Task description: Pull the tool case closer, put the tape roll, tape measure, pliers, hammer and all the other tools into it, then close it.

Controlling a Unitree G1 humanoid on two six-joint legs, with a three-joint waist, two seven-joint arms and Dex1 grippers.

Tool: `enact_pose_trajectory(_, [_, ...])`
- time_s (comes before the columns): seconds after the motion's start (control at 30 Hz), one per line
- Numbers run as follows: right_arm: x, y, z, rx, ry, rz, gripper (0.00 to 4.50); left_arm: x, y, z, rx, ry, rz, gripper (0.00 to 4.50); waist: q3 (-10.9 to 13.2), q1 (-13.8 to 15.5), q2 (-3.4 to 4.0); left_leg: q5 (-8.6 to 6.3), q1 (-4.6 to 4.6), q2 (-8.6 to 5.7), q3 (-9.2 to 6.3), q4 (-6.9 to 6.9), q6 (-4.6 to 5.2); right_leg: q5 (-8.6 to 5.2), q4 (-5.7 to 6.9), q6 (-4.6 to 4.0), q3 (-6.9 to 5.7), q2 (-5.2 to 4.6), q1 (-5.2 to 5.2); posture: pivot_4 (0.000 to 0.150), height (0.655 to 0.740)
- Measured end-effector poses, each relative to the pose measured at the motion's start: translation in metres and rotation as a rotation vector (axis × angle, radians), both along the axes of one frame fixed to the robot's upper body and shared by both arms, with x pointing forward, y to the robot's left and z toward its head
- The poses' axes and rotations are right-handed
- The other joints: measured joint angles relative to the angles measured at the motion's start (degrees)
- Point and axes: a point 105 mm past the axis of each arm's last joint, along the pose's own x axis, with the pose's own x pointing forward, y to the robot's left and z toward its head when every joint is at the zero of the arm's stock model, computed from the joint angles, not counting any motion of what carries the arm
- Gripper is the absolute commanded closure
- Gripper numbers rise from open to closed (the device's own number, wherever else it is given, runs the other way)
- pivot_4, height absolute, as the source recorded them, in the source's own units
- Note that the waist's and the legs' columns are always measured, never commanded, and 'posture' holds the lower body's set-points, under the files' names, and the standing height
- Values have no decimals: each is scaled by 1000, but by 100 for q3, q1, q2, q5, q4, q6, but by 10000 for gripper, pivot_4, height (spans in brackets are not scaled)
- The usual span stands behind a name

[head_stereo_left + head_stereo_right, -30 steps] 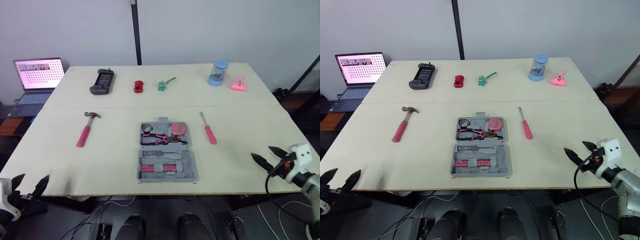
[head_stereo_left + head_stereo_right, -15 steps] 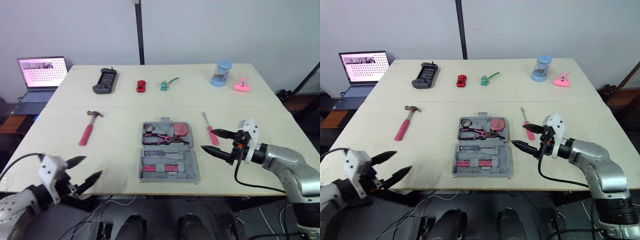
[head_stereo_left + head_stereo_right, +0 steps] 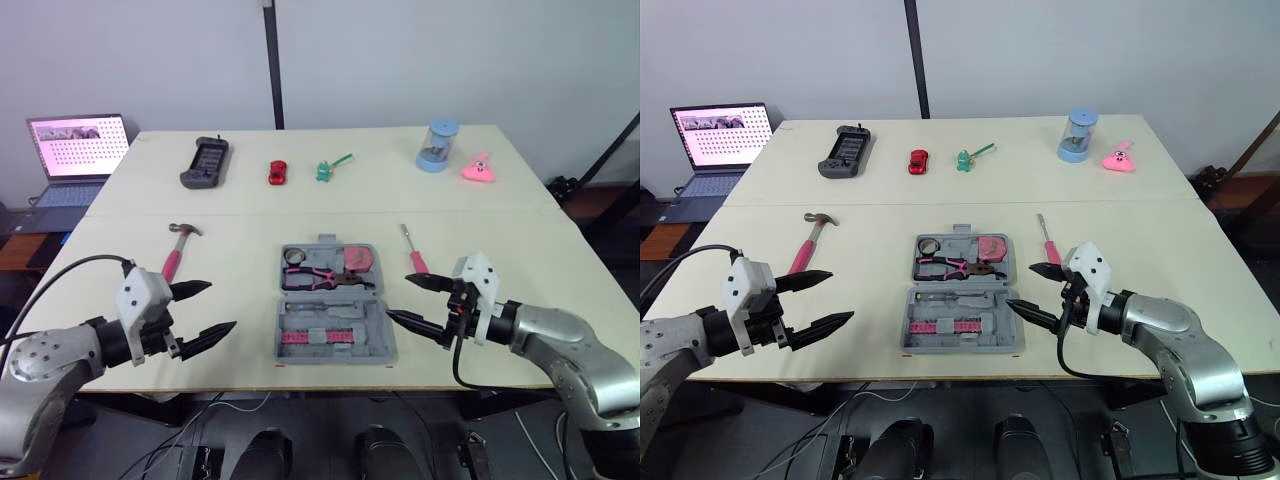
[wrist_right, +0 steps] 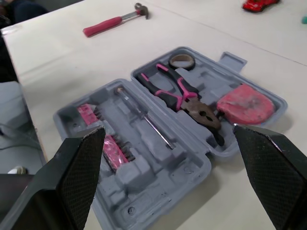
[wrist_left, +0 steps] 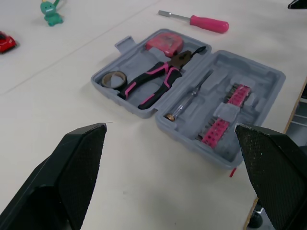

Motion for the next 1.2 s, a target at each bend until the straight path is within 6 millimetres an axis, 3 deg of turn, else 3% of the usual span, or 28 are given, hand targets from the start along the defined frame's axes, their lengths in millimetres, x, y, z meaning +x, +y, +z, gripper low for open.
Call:
enact_pose_trajectory(0.13, [4, 18, 20, -13, -28, 116, 122, -9, 14, -11, -41, 27, 106, 0, 2, -4, 0, -1, -1, 4, -2, -1, 2, 0, 0, 0, 0, 1, -3, 1500, 6741])
enact_pose_trajectory(0.37, [5, 57, 46, -53, -21, 385, 122, -42, 48, -34, -127, 44, 418, 0, 6, 53, -9, -1, -3, -3, -6, 1, 1, -1, -9, -2, -4, -12, 4, 1500, 6741])
enact_pose_trajectory(0.63, [8, 80, 51, -85, -11, 550, 122, -54, 61, -29, -201, -54, 694, 0, 5, 111, -12, -1, -3, -3, -8, 1, 1, -2, -25, -6, -6, -10, 11, 1500, 6741])
enact_pose_trajectory(0.83, [10, 82, 47, -109, -13, 559, 122, -27, 102, -23, -237, -103, 927, 0, 4, 169, -14, 0, -3, -6, -13, 2, -1, 1, -23, -2, -13, -6, 11, 1500, 6741])
enact_pose_trajectory(0.93, [11, 82, 46, -118, -21, 537, 122, 2, 117, -28, -198, -55, 949, 0, 2, 173, -15, 2, -4, -17, -18, 2, -4, 2, -21, -1, -17, -2, 11, 1500, 6741])
enact_pose_trajectory(1.2, [6, 81, 50, -118, -34, 445, 122, 80, 113, -48, -204, 73, 840, 0, 3, 139, -18, 3, -9, -20, -16, -1, -6, 4, -4, 2, -15, -2, -8, 1500, 6741])
